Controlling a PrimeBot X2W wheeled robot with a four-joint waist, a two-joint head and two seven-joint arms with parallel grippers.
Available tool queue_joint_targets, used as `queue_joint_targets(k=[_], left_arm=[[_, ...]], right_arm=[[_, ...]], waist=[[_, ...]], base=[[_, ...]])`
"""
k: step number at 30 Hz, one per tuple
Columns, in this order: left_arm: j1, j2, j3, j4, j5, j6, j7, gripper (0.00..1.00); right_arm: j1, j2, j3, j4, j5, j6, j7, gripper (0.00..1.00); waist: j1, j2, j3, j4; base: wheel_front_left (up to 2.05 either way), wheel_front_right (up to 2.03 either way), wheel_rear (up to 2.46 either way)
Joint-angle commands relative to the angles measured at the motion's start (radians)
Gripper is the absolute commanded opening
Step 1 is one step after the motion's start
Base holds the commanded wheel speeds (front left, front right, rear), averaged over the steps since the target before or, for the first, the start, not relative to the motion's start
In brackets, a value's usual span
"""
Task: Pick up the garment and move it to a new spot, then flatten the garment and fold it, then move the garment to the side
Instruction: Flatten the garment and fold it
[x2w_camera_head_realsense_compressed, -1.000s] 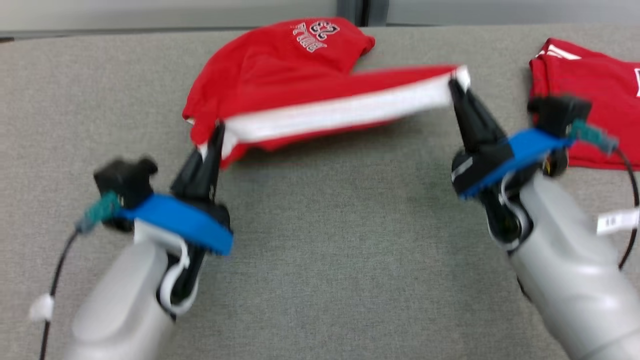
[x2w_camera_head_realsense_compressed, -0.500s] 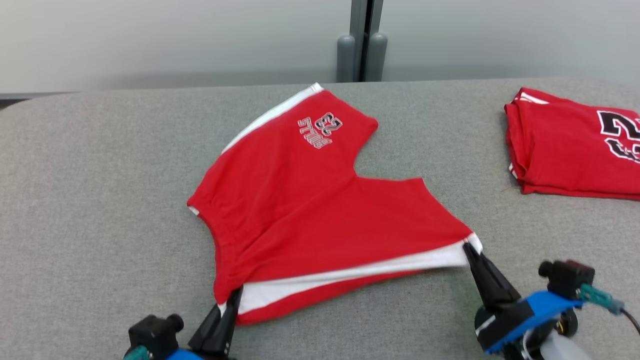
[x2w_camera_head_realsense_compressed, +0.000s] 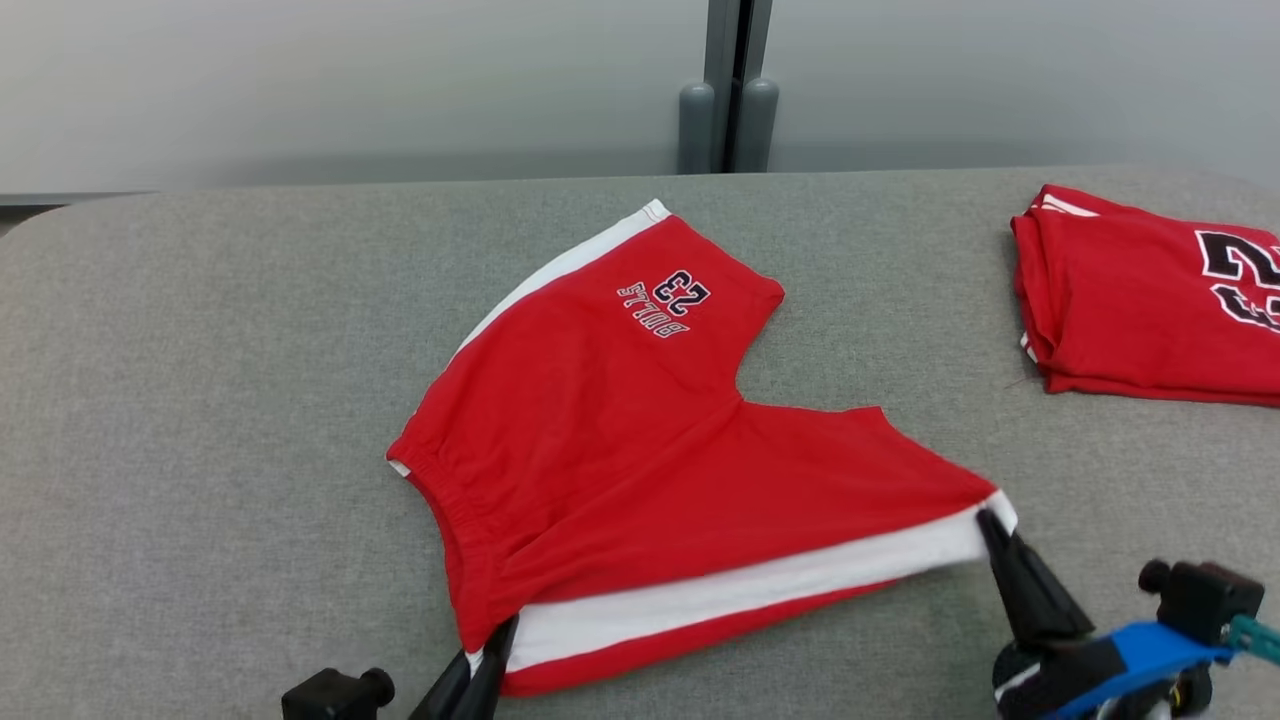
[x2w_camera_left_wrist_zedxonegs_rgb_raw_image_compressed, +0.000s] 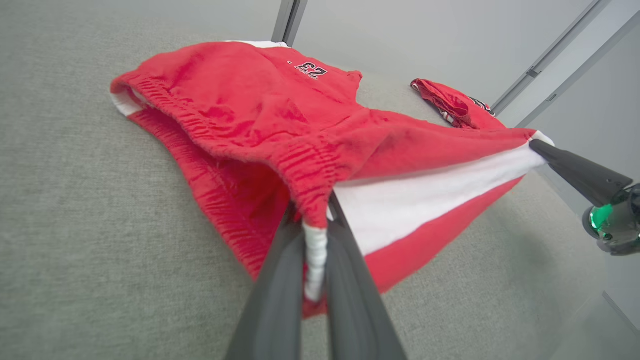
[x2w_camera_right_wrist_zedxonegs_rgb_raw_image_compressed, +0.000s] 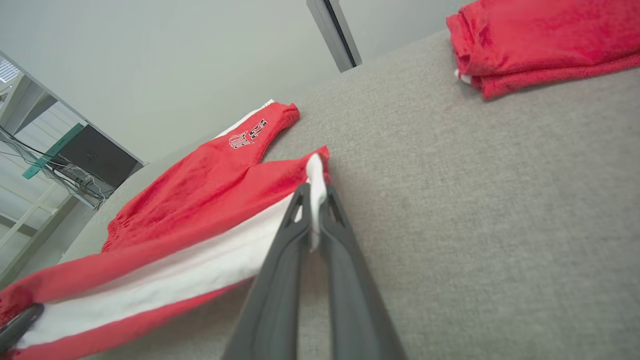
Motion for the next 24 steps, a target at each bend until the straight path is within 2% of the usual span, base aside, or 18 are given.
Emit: queue_joint_targets(k=[1,6,11,19,24], left_arm=[[-0.032,-0.003,0.004,-0.003,0.006,-0.002,-0.002,0.0],[-0.082,-0.013,0.011,0.012,0.016,-0.017,-0.017,0.0],[-0.165,-0.04,0.027,0.032,0.013,-0.033,-0.033,0.0],[-0.36,-0.088,0.053,0.127,0.02,-0.056,-0.047,0.0],[-0.473,-0.138,0.073,0.21,0.02,-0.064,-0.053,0.0]], right_arm=[[-0.039,0.004,-0.017,-0.011,-0.012,0.0,0.008,0.0],[-0.193,0.049,-0.061,0.02,-0.041,0.0,0.023,0.0],[-0.409,0.068,-0.041,0.122,-0.085,0.0,0.025,0.0],[-0.775,0.076,0.011,0.393,-0.153,0.0,0.042,0.0],[-0.977,0.077,0.031,0.588,-0.192,0.0,0.019,0.0]], waist=[[0.0001,0.0002,0.009,0.005],[0.0001,0.0002,0.042,0.018],[0.0001,0.0002,0.091,0.059],[0.0001,0.0002,0.202,0.138],[0.0001,0.0002,0.269,0.182]], base=[[0.0,0.0,0.0],[0.0,0.0,0.0],[0.0,0.0,0.0],[0.0,0.0,0.0],[0.0,0.0,0.0]])
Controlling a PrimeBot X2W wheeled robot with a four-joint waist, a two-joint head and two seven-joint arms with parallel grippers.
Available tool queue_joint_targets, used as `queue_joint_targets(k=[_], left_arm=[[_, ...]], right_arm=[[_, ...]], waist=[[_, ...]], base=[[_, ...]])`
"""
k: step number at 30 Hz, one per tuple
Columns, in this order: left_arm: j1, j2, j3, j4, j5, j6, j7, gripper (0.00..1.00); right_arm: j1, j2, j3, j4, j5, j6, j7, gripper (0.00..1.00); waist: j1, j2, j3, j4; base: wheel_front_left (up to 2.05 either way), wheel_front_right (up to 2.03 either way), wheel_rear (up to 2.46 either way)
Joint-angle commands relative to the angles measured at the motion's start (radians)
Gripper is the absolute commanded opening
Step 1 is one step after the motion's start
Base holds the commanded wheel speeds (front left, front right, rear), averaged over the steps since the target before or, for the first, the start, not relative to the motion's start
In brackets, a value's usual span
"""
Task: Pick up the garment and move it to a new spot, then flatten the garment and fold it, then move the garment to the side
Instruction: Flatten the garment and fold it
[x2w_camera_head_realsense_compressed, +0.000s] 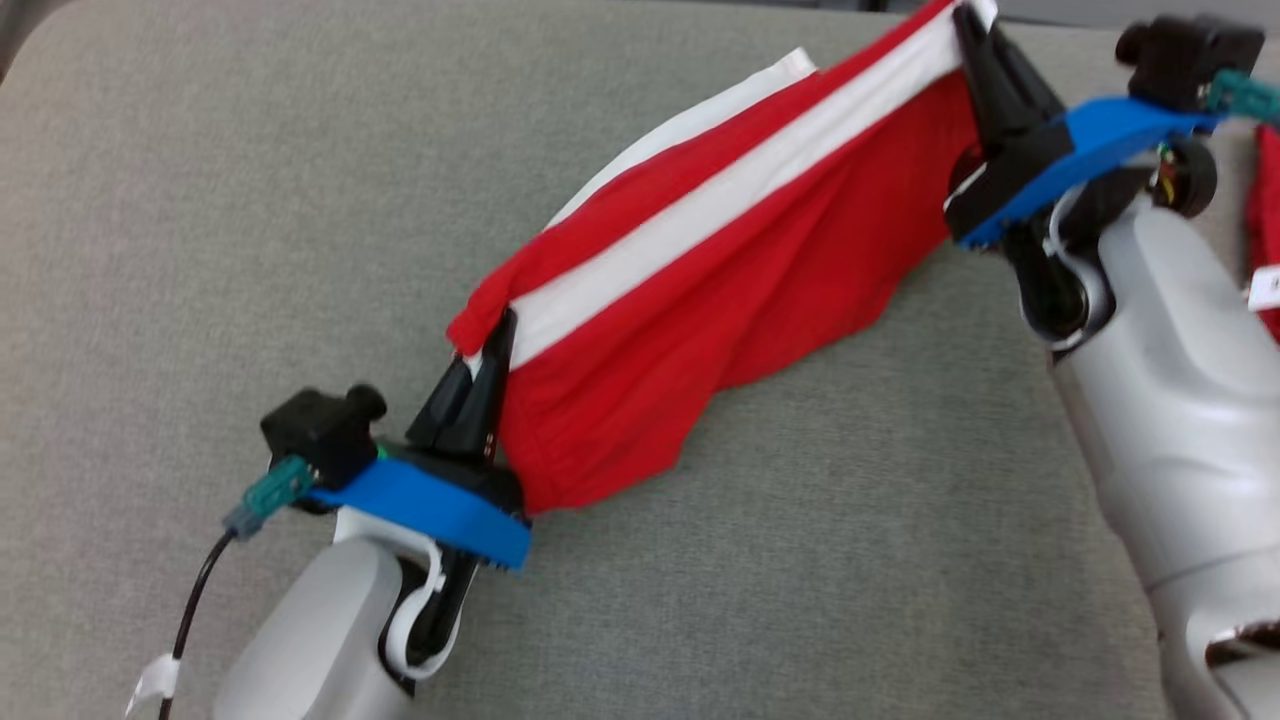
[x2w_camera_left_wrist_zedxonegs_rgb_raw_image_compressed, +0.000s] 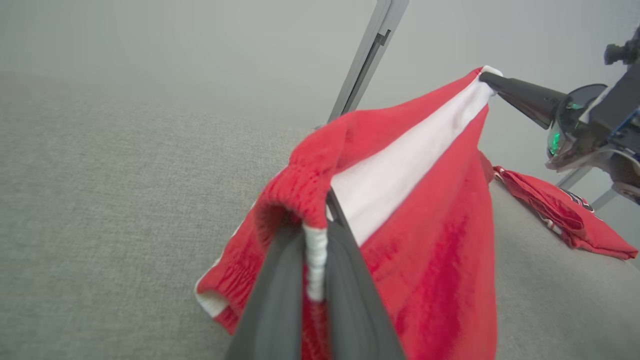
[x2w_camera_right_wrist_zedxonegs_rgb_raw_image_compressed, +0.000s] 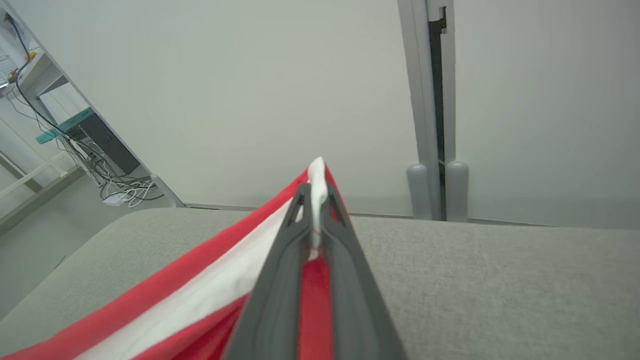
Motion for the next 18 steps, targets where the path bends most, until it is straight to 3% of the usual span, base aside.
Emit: queue_joint_targets(k=[1,9,10,11,12,13,18], left_arm=[[-0.041,-0.016,0.006,0.023,0.009,-0.004,-0.006,0.0],[-0.148,-0.088,0.026,0.12,0.048,-0.009,-0.007,0.0],[-0.155,-0.092,0.025,0.127,0.055,-0.009,-0.007,0.0],[-0.155,-0.092,0.025,0.127,0.055,-0.009,-0.007,0.0],[-0.159,-0.096,0.028,0.129,0.06,-0.01,-0.007,0.53],[-0.161,-0.098,0.031,0.134,0.071,-0.01,-0.007,1.0],[-0.131,-0.104,0.055,0.136,0.144,-0.01,-0.007,1.0]], right_arm=[[-0.053,-0.009,0.004,0.053,-0.016,0.0,-0.006,0.0],[-0.229,0.004,0.044,0.304,-0.063,0.0,-0.046,0.0],[-0.241,0.008,0.047,0.326,-0.066,0.0,-0.053,0.15],[-0.241,0.008,0.047,0.326,-0.066,0.0,-0.053,0.15],[-0.253,0.012,0.05,0.344,-0.068,0.0,-0.062,0.82],[-0.26,0.016,0.054,0.358,-0.068,0.0,-0.071,1.0],[-0.232,0.011,0.098,0.401,-0.07,0.0,-0.106,1.0]], waist=[[-0.0003,-0.0003,0.051,0.048],[-0.0003,-0.0003,0.112,0.087],[-0.0003,-0.0003,0.114,0.088],[-0.0003,-0.0003,0.114,0.088],[-0.0003,-0.0003,0.116,0.09],[-0.0003,-0.0003,0.117,0.09],[-0.0003,-0.0003,0.093,0.088]], base=[[0.0,0.0,0.0],[0.0,0.0,0.0],[0.0,0.0,0.0],[0.0,0.0,0.0],[0.0,0.0,0.0],[0.0,0.0,0.0],[0.0,0.0,0.0]])
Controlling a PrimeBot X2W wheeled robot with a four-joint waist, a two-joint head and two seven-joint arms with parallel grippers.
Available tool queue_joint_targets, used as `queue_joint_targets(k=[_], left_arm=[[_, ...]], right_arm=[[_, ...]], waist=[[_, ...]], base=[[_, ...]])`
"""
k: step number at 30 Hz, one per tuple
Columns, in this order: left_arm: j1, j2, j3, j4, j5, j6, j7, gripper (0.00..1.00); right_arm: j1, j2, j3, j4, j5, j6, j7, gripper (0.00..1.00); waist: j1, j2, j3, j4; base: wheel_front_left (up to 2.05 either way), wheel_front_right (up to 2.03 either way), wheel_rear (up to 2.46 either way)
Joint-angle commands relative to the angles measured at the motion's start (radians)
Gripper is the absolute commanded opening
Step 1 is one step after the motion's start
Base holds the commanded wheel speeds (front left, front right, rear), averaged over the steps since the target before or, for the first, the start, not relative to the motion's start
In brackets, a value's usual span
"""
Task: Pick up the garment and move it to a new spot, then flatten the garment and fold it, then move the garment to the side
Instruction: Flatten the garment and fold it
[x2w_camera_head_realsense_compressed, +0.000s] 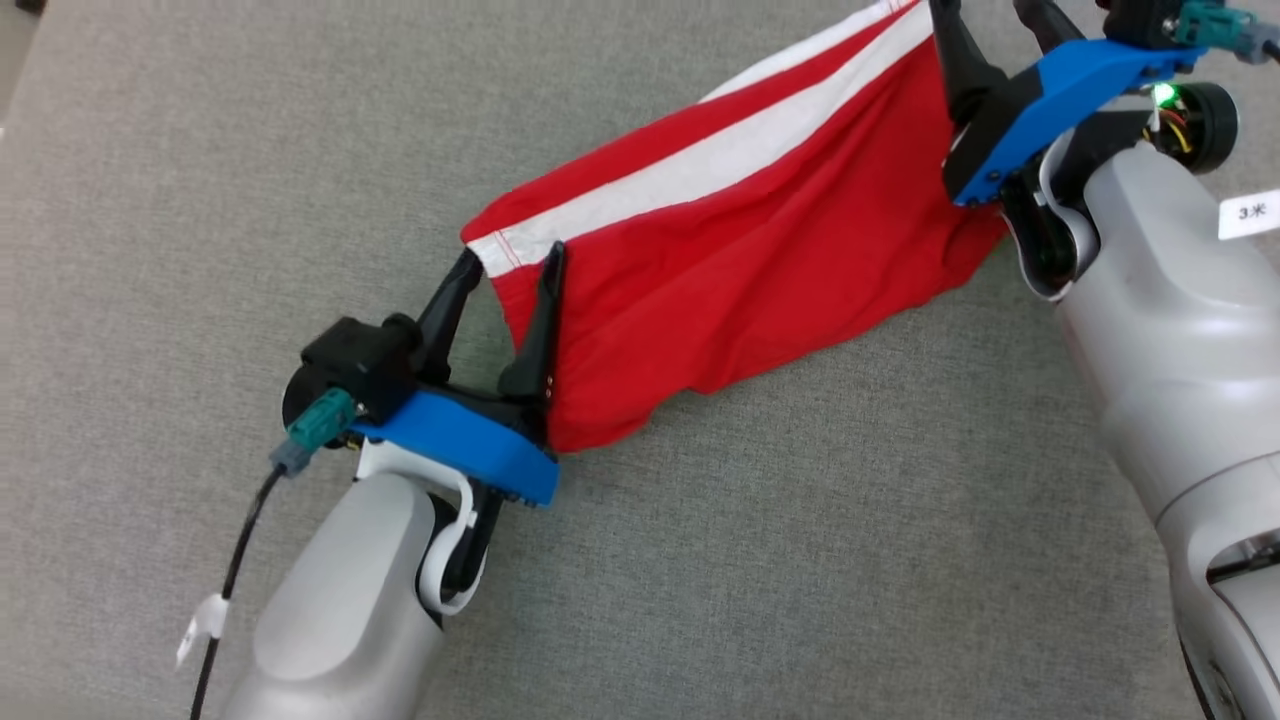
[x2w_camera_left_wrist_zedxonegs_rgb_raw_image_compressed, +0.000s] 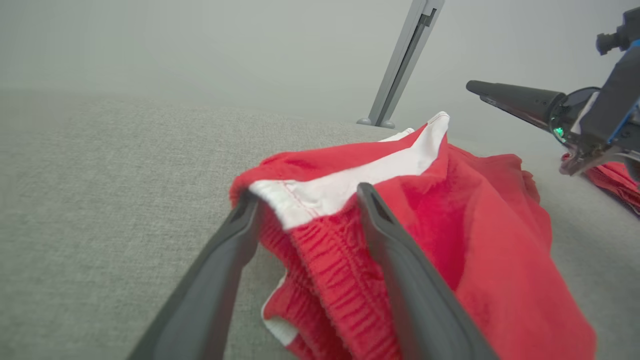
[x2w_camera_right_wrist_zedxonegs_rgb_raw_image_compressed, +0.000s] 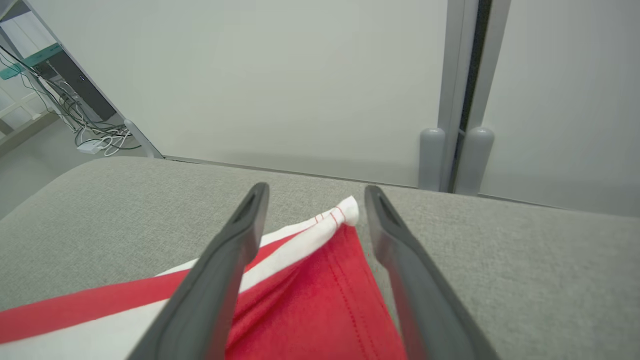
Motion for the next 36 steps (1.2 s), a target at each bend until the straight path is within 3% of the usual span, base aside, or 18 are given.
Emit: queue_joint_targets(k=[1,7,16,21,30,31,32,36], left_arm=[[0.019,-0.001,0.006,-0.003,0.014,-0.007,-0.004,1.0],[0.112,0.013,0.061,-0.046,0.121,0.01,-0.004,1.0],[0.31,-0.016,0.297,-0.296,0.25,0.074,-0.004,1.0],[0.374,-0.055,0.384,-0.404,0.351,0.1,-0.004,1.0],[0.45,-0.082,0.426,-0.418,0.428,0.118,-0.004,1.0],[0.453,-0.083,0.425,-0.413,0.434,0.118,-0.004,1.0],[0.456,-0.084,0.425,-0.409,0.433,0.119,-0.004,1.0],[0.463,-0.085,0.428,-0.391,0.442,0.123,-0.004,1.0]], right_arm=[[0.023,-0.014,0.005,0.006,-0.003,0.0,-0.007,1.0],[0.111,-0.066,0.072,0.005,0.015,0.0,-0.033,1.0],[0.182,-0.142,0.114,0.031,0.061,0.0,-0.027,1.0],[0.171,-0.15,0.123,0.056,0.075,0.0,-0.007,1.0],[0.194,-0.135,0.158,0.09,0.076,0.0,0.106,1.0],[0.195,-0.134,0.163,0.09,0.079,0.0,0.115,0.36],[0.195,-0.132,0.168,0.09,0.082,0.0,0.122,0.0],[0.204,-0.125,0.182,0.076,0.1,0.0,0.139,0.0]], waist=[[-0.0001,-0.0003,-0.01,-0.003],[-0.0001,-0.0003,-0.068,0.003],[-0.0001,-0.0003,-0.101,0.03],[-0.0001,-0.0003,-0.097,0.043],[-0.0001,-0.0003,-0.11,0.048],[-0.0001,-0.0003,-0.111,0.049],[-0.0001,-0.0003,-0.113,0.049],[-0.0001,-0.0003,-0.125,0.04]], base=[[0.0,0.0,0.0],[0.0,0.0,0.0],[0.0,0.0,0.0],[0.0,0.0,0.0],[0.0,0.0,0.0],[0.0,0.0,0.0],[0.0,0.0,0.0],[0.0,0.0,0.0]])
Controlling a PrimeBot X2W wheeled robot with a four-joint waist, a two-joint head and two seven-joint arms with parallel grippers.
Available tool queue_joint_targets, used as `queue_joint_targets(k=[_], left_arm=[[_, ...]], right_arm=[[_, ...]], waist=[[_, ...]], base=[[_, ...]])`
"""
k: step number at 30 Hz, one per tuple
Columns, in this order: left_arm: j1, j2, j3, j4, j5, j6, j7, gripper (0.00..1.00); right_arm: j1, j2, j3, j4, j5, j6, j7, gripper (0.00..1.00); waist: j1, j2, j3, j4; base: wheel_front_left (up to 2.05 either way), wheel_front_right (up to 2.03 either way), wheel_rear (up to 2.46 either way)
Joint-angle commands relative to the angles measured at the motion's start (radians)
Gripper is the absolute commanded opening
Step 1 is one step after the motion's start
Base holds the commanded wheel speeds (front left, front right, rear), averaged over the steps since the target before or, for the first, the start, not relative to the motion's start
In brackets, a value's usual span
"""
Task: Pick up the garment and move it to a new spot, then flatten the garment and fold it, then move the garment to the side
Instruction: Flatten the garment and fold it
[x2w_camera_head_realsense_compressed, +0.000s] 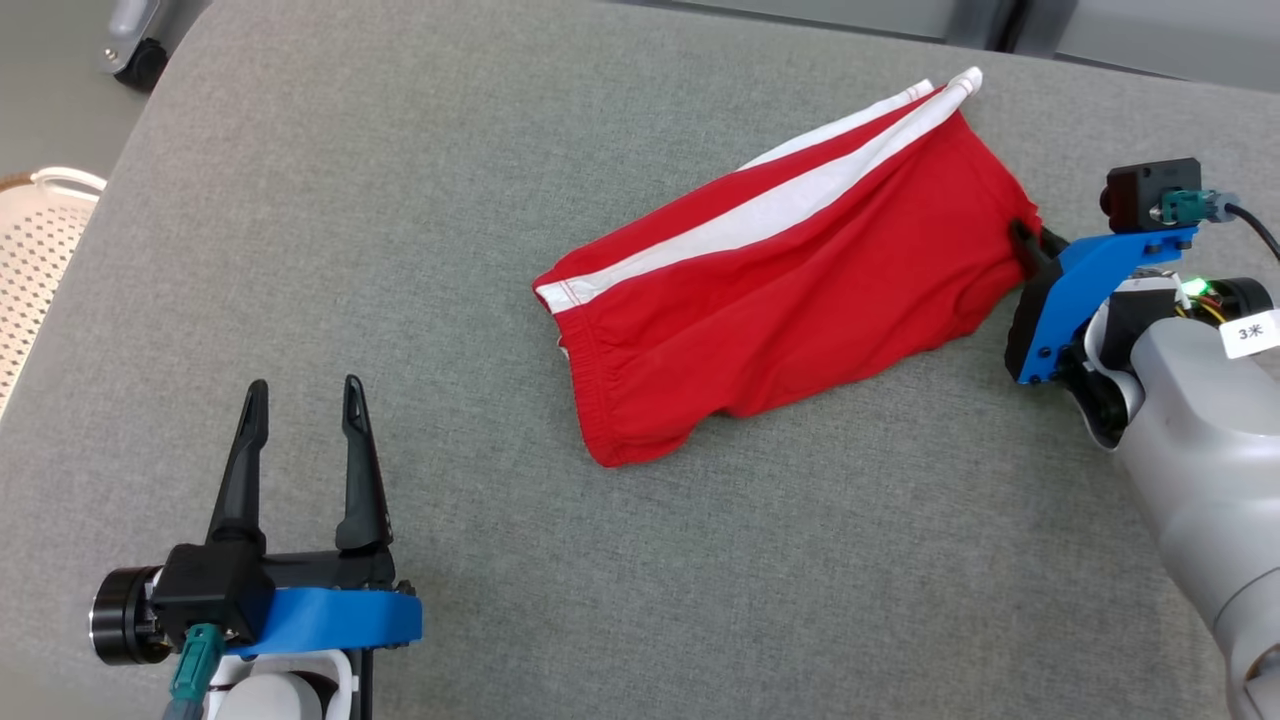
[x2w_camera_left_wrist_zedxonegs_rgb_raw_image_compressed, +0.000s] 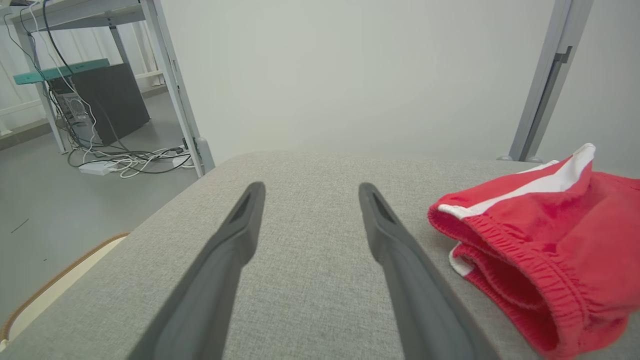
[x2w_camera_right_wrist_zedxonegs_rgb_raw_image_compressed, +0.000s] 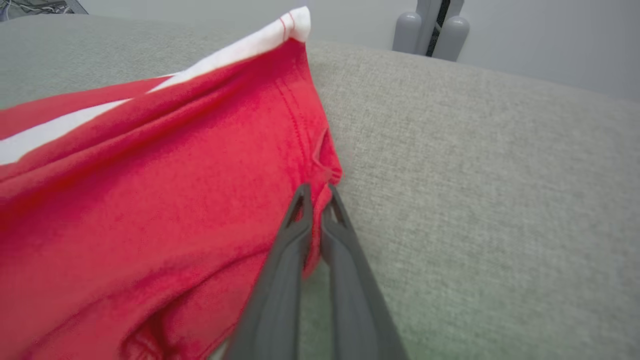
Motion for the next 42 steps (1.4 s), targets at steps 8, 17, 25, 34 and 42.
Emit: queue_joint_targets(k=[8,17,25,34,42], left_arm=[[0.02,-0.003,0.028,0.02,0.021,-0.002,-0.004,1.0],[0.081,-0.002,0.087,0.004,0.039,-0.012,-0.004,1.0],[0.131,0.0,0.118,-0.021,0.06,-0.016,-0.004,1.0],[0.146,-0.001,0.131,-0.036,0.065,-0.013,-0.004,1.0],[0.137,-0.001,0.126,-0.035,0.059,-0.01,-0.004,1.0]], right_arm=[[0.113,-0.008,0.047,-0.1,0.071,0.0,-0.066,0.0],[0.338,-0.073,0.04,-0.272,0.233,0.0,-0.155,0.0],[0.551,-0.121,-0.054,-0.399,0.323,0.0,-0.188,0.0],[0.674,-0.109,-0.161,-0.481,0.29,0.0,-0.194,0.0],[0.668,-0.067,-0.228,-0.621,0.203,0.0,-0.193,0.0]], waist=[[0.0,0.0001,-0.079,-0.055],[0.0,0.0001,-0.161,-0.145],[0.0,0.0001,-0.202,-0.198],[0.0,0.0001,-0.205,-0.22],[0.0,0.0001,-0.208,-0.218]], base=[[0.0,0.0,0.0],[0.0,0.0,0.0],[0.0,0.0,0.0],[0.0,0.0,0.0],[0.0,0.0,0.0]])
